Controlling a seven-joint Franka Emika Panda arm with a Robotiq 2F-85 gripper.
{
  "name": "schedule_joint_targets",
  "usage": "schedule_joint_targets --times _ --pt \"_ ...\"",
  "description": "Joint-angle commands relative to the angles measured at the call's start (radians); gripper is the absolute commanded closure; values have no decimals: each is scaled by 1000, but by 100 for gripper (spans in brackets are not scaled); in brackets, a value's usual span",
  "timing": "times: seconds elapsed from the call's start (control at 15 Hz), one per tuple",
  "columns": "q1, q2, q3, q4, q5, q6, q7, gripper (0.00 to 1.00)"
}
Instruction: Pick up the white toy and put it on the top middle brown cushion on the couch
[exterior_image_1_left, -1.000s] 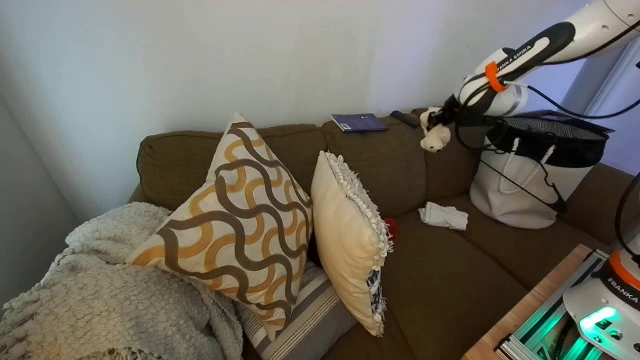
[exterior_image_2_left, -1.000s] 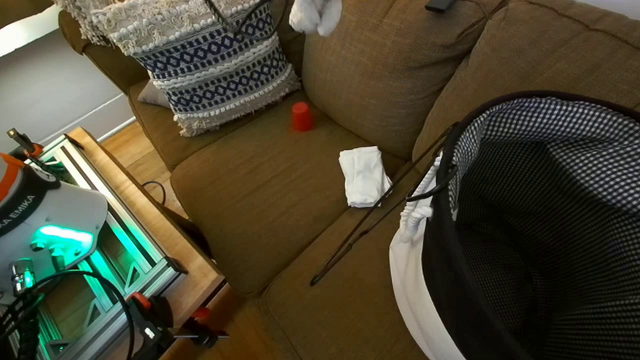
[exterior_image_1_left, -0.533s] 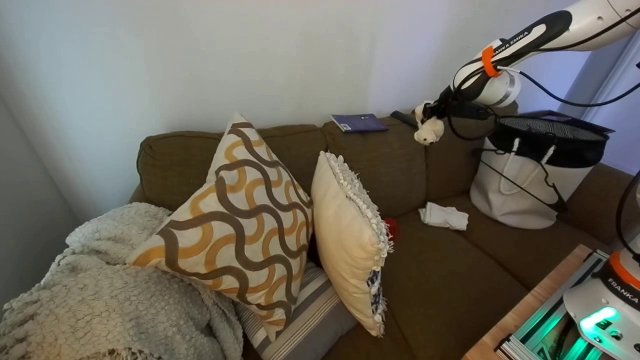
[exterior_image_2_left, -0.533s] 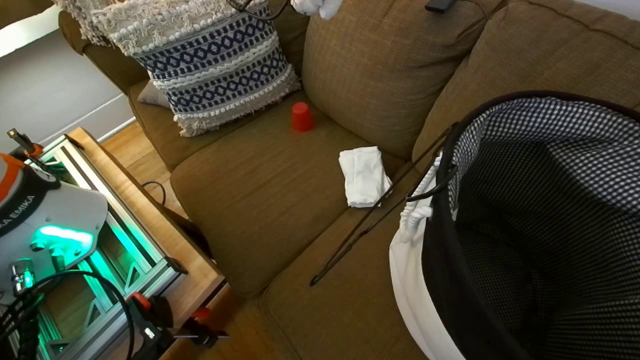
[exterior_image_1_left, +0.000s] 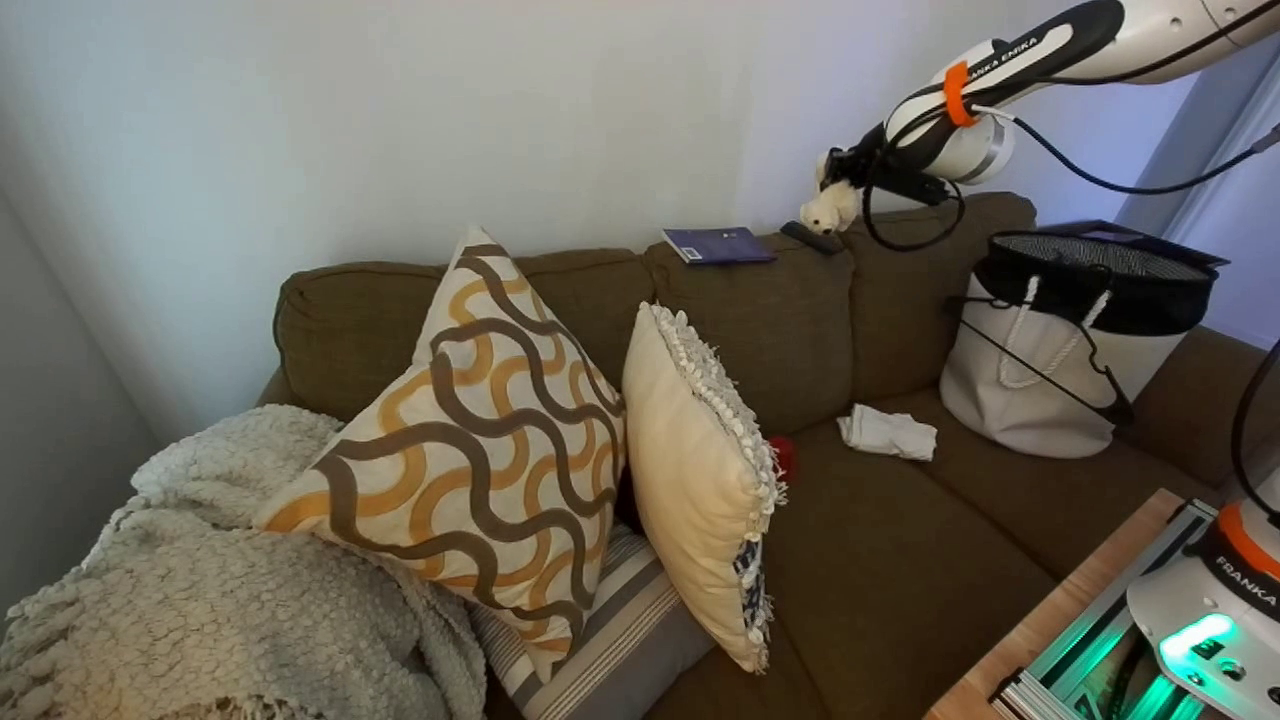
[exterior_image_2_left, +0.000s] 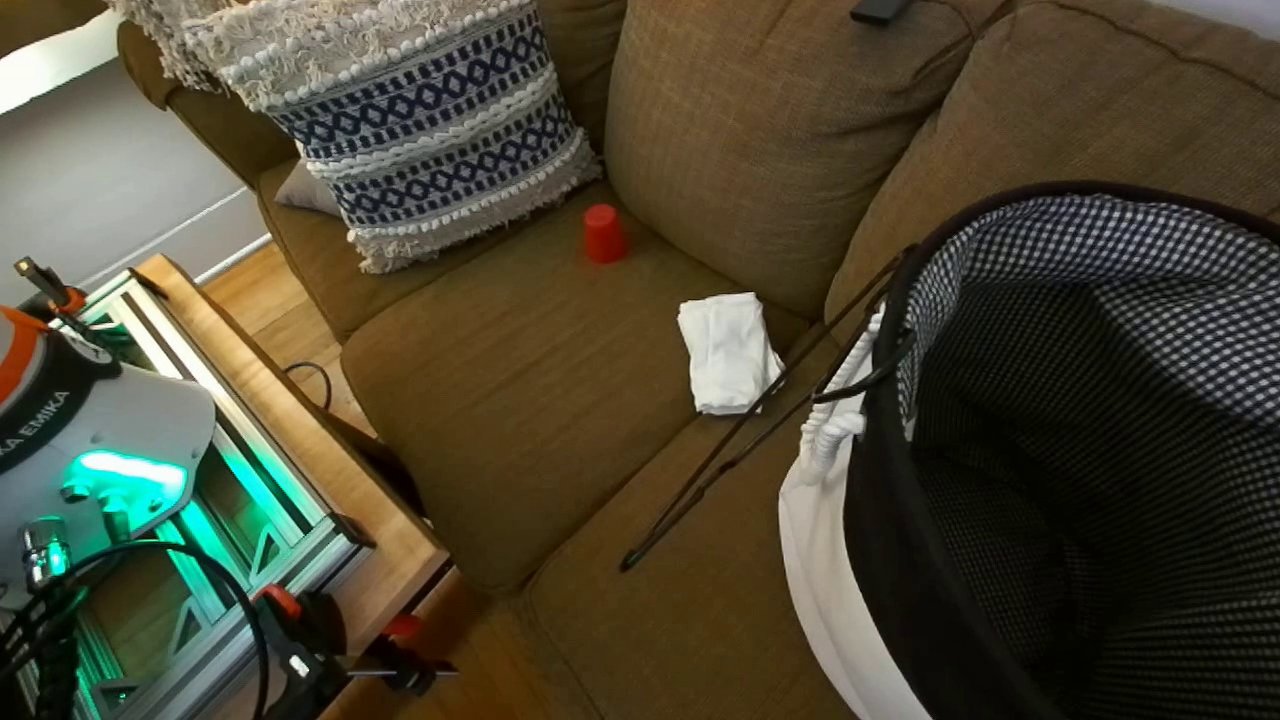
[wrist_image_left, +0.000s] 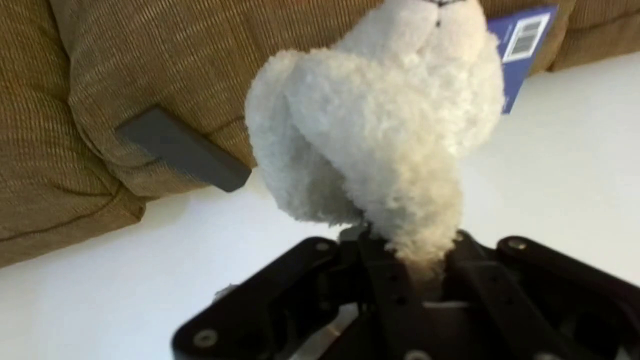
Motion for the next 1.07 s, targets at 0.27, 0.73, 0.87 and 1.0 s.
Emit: schedule_joint_targets --times 0.27,0.73,0.87,1.0 --pt "307 210 -330 507 -39 -362 175 96" --pt "377 306 -371 640 -9 -369 223 85" --pt "376 320 -376 658 -10 -370 227 85" --pt "376 321 -378 664 -10 -372 227 85"
